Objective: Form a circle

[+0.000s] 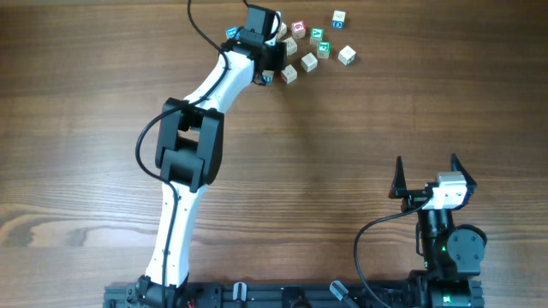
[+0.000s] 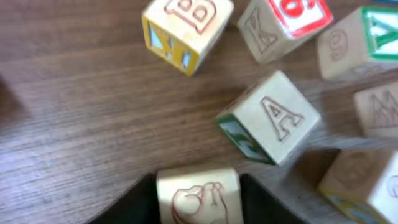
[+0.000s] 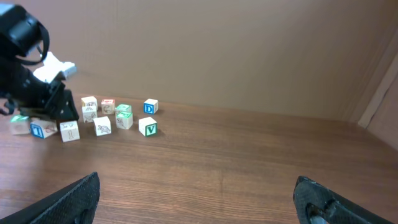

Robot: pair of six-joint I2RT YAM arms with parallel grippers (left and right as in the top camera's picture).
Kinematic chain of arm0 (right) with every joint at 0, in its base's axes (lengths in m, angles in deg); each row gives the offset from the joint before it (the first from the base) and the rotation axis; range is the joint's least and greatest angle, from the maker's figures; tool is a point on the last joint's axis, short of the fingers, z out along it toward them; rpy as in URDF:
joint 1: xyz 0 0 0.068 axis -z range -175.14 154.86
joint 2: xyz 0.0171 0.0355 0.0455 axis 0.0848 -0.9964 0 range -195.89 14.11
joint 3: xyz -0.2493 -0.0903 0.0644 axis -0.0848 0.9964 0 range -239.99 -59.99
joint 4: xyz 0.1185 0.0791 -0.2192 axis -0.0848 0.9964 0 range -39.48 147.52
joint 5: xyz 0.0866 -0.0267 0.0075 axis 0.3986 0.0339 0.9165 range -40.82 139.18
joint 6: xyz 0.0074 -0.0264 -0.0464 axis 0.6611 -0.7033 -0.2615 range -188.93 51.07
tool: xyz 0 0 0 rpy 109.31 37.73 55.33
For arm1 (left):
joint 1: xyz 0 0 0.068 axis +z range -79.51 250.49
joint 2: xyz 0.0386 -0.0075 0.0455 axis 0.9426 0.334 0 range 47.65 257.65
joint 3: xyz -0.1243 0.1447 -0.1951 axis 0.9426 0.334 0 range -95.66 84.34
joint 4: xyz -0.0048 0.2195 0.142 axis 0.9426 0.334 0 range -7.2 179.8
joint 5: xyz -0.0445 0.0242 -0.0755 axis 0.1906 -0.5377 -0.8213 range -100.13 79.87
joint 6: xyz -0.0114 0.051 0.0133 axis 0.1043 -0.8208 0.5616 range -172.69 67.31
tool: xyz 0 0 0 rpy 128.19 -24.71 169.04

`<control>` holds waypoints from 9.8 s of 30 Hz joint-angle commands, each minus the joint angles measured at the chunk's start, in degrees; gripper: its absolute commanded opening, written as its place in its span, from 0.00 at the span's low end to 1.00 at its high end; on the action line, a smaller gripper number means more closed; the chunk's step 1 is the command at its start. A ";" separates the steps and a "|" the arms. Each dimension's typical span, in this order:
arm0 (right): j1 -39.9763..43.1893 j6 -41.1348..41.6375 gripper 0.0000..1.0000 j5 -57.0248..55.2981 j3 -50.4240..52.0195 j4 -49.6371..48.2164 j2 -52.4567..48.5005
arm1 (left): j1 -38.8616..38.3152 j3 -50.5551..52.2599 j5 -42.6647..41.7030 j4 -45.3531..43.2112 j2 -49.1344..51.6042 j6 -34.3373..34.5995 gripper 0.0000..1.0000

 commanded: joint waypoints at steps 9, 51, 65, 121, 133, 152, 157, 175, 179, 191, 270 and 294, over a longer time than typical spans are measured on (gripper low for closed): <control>0.28 -0.68 1.00 0.72 0.07 -0.11 0.20 | 0.22 -1.46 14.60 3.04 -19.45 -0.39 0.17; 0.28 -0.66 1.00 0.72 0.07 -0.13 0.20 | 1.20 71.28 26.91 -1.46 -51.54 58.66 0.04; 0.28 -0.66 1.00 0.72 0.07 -0.13 0.20 | 9.25 71.28 27.76 0.83 -51.39 58.21 0.08; 0.28 25.66 1.00 -5.46 0.07 -29.53 0.22 | 15.74 63.45 -32.15 -38.60 -65.42 36.72 0.99; 0.28 37.77 1.00 17.29 -20.96 -28.96 -33.46 | 20.39 59.52 21.49 11.50 -88.67 26.45 1.00; -17.33 35.01 0.99 34.62 -100.26 22.71 -120.10 | 20.37 59.52 21.38 19.43 -77.68 26.47 1.00; -24.30 52.89 0.94 10.56 -100.26 23.30 -124.37 | 20.37 59.52 21.31 19.43 -74.25 26.47 1.00; -27.50 74.51 0.63 -7.80 -100.26 17.07 -135.08 | 20.37 59.52 20.74 20.33 -73.92 26.45 1.00; -27.52 67.49 0.54 -6.69 -100.26 19.76 -135.16 | 20.37 59.52 20.76 20.28 -73.92 26.45 1.00; -26.91 26.86 0.23 14.16 -100.26 24.59 -123.75 | 20.94 59.52 24.22 20.79 -74.05 23.26 1.00; -49.62 9.25 0.59 9.49 -104.10 16.74 -136.10 | 59.43 39.34 -20.76 30.71 -34.58 -15.30 0.04; -49.11 11.02 0.30 9.49 -101.70 24.68 -135.38 | 54.86 39.34 -21.94 27.74 -34.58 -15.13 0.04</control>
